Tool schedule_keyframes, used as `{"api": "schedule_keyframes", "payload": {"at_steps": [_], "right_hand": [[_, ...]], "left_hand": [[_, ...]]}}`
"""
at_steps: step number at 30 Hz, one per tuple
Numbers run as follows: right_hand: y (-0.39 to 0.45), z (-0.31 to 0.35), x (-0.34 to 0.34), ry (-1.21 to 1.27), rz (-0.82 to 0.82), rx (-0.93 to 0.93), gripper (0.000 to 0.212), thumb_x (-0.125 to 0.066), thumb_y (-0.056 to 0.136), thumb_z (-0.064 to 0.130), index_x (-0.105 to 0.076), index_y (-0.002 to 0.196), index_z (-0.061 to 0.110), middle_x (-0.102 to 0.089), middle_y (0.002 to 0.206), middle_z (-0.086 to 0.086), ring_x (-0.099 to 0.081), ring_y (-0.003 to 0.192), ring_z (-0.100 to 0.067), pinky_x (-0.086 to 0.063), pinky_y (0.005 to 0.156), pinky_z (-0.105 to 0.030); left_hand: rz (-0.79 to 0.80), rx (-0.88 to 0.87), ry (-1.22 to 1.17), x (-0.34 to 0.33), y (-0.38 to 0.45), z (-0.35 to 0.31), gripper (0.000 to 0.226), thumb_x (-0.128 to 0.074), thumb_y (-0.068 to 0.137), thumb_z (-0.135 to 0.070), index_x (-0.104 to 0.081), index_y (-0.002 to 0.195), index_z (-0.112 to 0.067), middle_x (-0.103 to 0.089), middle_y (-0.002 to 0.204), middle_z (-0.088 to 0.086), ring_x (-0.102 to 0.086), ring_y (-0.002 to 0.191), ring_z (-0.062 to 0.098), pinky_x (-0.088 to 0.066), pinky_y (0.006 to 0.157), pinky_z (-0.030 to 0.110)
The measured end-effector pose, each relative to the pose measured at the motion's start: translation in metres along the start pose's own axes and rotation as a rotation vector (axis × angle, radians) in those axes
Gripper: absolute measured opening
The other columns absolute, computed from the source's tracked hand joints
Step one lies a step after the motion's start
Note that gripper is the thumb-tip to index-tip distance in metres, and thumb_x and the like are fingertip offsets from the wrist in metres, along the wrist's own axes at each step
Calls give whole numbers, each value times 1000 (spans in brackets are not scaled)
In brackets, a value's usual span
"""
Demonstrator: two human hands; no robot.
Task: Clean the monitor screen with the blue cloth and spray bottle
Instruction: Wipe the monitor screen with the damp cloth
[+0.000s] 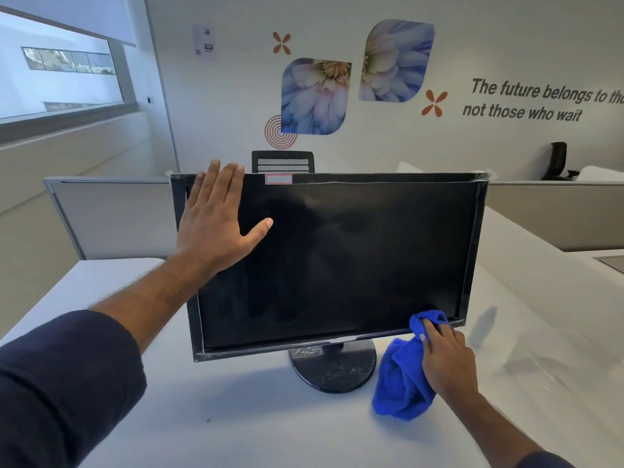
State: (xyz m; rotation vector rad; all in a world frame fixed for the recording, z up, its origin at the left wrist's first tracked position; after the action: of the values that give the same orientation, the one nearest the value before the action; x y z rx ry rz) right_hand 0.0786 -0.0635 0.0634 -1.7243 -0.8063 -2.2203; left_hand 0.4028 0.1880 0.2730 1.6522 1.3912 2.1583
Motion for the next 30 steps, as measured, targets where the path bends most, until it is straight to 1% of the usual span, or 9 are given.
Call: {"api": "schedule_keyframes", "payload": {"at_steps": [8,10,13,17,20,22,25,27,30], "right_hand": [[19,-42,0,91,64,-86,45,-30,104,29,-38,147,19,-52,138,-5,-49,120,-26,-48,94,-40],[23,-49,-2,137,62,-107,44,-30,104,29,-40,146,17,-55,134,-7,-52,117,-28,-48,92,-42],[27,-62,-2,304,37,-184,41,-33,105,26,-48,139,12,-59,118,-11,-56,106,-31,-48,90,-45],[24,-66,6,656,-39,-298,37,-40,104,22,-53,134,4,-59,115,-16,-56,106,-32,-44,97,-44],[18,-65,20,937,-60,-404,35,-41,104,27,-54,128,5,-52,111,-9,-52,101,-25,-42,89,-37],[12,-62,30,1190,-11,-480,28,-41,104,32,-56,119,14,-58,108,-5,-57,99,-24,-43,86,-38],[-1,-56,40,1500,101,-523,21,-43,103,36,-60,109,26,-67,105,0,-63,100,-21,-48,94,-44],[-10,-54,45,1574,140,-502,27,-43,102,38,-61,117,25,-69,115,-4,-63,110,-26,-48,100,-49],[-23,-49,52,1688,202,-444,31,-41,104,34,-61,125,22,-71,114,-9,-67,107,-28,-51,96,-49]], "left_hand": [[-17,46,23,-6,-3,-18,95,-25,90,-74,2,158,-15,5,167,2,13,153,16,0,126,41],[-5,46,32,-9,-7,-26,94,-25,90,-73,2,158,-14,7,167,2,13,153,15,-1,126,42],[24,35,26,-11,-16,-44,91,-28,92,-70,-3,159,-14,6,167,2,13,153,15,-1,126,42],[42,0,-48,-12,-33,-83,82,-33,94,-66,-21,157,-16,-9,167,2,5,154,16,-4,126,43],[54,24,-225,-19,-54,-123,75,-42,91,-63,-39,149,-14,-28,161,2,-12,153,20,-12,125,42],[103,56,-414,-28,-74,-157,72,-48,87,-63,-49,141,-16,-40,152,0,-29,146,17,-23,122,37],[366,265,-828,-48,-111,-217,68,-63,77,-64,-53,133,-26,-51,134,-10,-48,125,4,-41,107,25],[547,460,-1072,-61,-135,-255,75,-73,65,-67,-50,130,-36,-56,128,-13,-54,116,-1,-47,98,23],[670,570,-1158,-69,-152,-296,81,-78,62,-68,-47,130,-37,-58,121,-17,-59,107,2,-52,88,22]]}}
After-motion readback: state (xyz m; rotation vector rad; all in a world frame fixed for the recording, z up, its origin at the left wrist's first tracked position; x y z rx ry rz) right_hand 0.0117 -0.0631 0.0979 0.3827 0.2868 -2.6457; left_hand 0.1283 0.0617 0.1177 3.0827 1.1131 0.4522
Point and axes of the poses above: each hand's wrist, its own y-axis towards the middle knuckle, its own x-axis out of the back of the hand, z = x × y, the point moved 4 cm from there along y, towards the middle knuckle
